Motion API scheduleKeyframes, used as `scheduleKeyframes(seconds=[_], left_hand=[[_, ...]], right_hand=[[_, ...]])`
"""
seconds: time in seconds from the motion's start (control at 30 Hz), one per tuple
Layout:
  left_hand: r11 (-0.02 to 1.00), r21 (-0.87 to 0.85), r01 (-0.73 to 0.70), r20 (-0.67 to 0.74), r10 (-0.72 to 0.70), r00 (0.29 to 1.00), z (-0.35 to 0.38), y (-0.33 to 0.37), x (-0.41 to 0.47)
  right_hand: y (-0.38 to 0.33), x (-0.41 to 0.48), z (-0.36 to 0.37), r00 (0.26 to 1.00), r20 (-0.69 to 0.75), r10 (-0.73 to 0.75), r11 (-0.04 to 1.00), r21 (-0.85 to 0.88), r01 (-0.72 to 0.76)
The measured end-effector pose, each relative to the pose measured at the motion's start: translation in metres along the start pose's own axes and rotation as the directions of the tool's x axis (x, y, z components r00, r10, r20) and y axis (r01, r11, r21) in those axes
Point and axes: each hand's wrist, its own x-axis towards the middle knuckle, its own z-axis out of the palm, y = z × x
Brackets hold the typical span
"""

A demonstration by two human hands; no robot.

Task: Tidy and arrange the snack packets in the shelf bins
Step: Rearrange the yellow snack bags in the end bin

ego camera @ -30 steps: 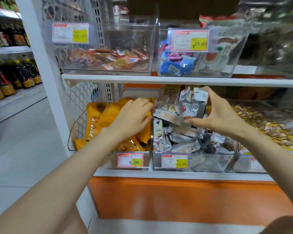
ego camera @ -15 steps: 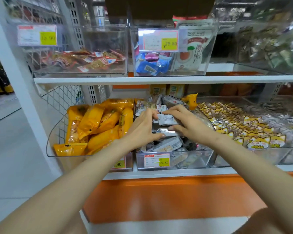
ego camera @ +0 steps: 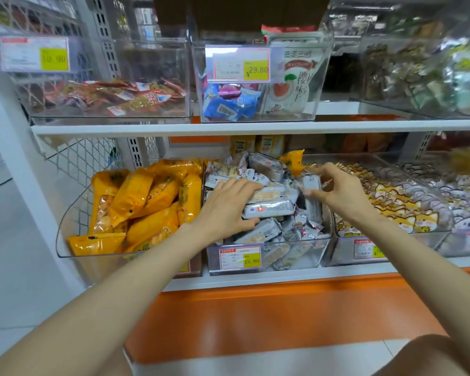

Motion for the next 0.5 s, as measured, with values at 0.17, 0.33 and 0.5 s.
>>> scheduleKeyframes(seconds=[0.17,0.33,0.5], left_hand=[[0.995,0.095,-0.001,0.053,-0.004,0.999,-0.019,-0.009,0.0],[0.996,0.067,0.052,0.182,-0.064,0.981,-0.035,-0.026,-0.008],[0.991,-0.079,0.11,0.258,-0.086,0.962,-0.034,-0.026,-0.013]], right_hand=[[-0.001,0.007,-0.002,0.986,0.164,0.036,0.954,-0.301,0.015],[0.0,0.004,0.014,0.995,0.074,-0.062,0.947,-0.311,0.082],[0.001,0.017,0.005,0.98,0.192,-0.048,0.988,-0.134,0.075]])
